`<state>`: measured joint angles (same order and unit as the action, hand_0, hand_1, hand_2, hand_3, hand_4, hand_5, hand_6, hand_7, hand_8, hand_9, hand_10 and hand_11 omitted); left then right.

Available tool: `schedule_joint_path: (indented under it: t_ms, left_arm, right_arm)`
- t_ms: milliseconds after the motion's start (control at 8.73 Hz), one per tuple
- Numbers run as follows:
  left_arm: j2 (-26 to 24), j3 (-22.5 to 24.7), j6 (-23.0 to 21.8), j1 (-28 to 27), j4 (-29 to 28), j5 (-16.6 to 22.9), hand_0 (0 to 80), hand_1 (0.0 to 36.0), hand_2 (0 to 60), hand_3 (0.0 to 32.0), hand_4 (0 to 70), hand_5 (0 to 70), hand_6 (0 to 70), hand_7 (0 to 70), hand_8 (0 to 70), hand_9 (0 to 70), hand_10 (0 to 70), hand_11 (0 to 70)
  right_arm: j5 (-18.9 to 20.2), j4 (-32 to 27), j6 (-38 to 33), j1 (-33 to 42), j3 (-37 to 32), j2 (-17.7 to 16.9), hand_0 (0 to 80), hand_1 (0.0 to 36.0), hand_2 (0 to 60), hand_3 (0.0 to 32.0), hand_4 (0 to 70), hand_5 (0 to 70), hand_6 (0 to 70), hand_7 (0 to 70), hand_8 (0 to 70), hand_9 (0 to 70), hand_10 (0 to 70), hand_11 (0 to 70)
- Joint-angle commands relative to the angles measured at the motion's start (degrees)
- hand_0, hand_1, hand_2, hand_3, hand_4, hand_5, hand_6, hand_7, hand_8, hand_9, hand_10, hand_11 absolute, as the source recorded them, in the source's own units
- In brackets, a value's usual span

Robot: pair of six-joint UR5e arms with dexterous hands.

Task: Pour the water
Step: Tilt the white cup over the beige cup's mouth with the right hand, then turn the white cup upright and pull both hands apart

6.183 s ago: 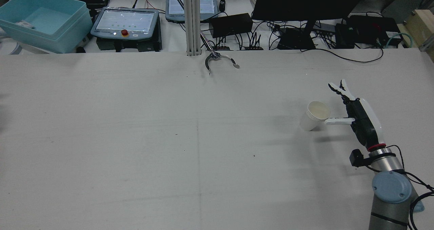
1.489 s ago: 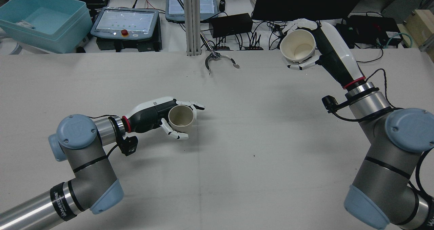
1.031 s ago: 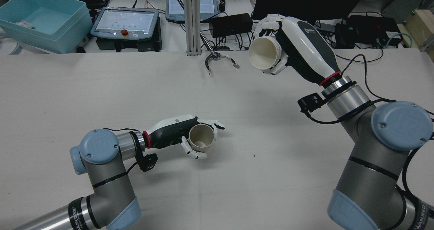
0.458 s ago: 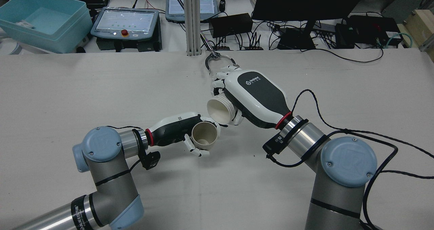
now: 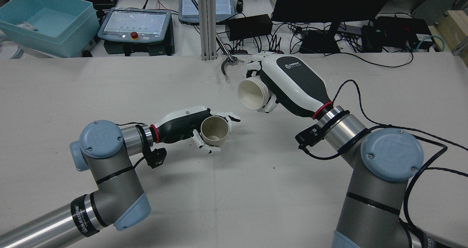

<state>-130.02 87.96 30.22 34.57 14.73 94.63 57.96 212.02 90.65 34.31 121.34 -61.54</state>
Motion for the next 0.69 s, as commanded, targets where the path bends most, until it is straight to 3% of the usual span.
schedule_joint_path:
  t_ms: [0, 344, 573]
  left_arm:
    - [1.60, -0.07, -0.69, 11.88, 0.03, 3.10, 58.4, 36.0, 60.0, 0.0, 36.7, 70.0, 5.9, 21.1, 2.6, 4.9, 10.4, 18.4]
    - [12.64, -0.25, -4.72, 20.94, -2.25, 2.84, 59.3, 36.0, 60.0, 0.0, 36.1, 70.0, 6.2, 21.1, 2.8, 5.1, 10.6, 18.8]
    - [24.57, -0.77, -8.31, 28.24, -8.72, -0.12, 59.6, 36.0, 60.0, 0.0, 35.5, 70.0, 7.0, 21.8, 3.1, 5.5, 10.4, 18.6]
  right_arm:
    - [-4.35, -0.29, -22.03, 12.23, -2.05, -3.23, 60.5, 36.0, 60.0, 0.0, 31.2, 70.0, 33.1, 35.4, 33.7, 45.3, 12.1, 20.7]
    - [-5.49, -2.56, -53.45, 15.00, -16.25, -7.53, 62.3, 36.0, 60.0, 0.0, 28.9, 70.0, 31.4, 32.7, 33.7, 45.2, 11.8, 20.3]
    - [-5.67, -5.56, -58.21, 16.22, -18.33, -8.69, 59.9, 36.0, 60.0, 0.0, 28.3, 70.0, 31.1, 32.5, 35.6, 47.6, 13.0, 21.7]
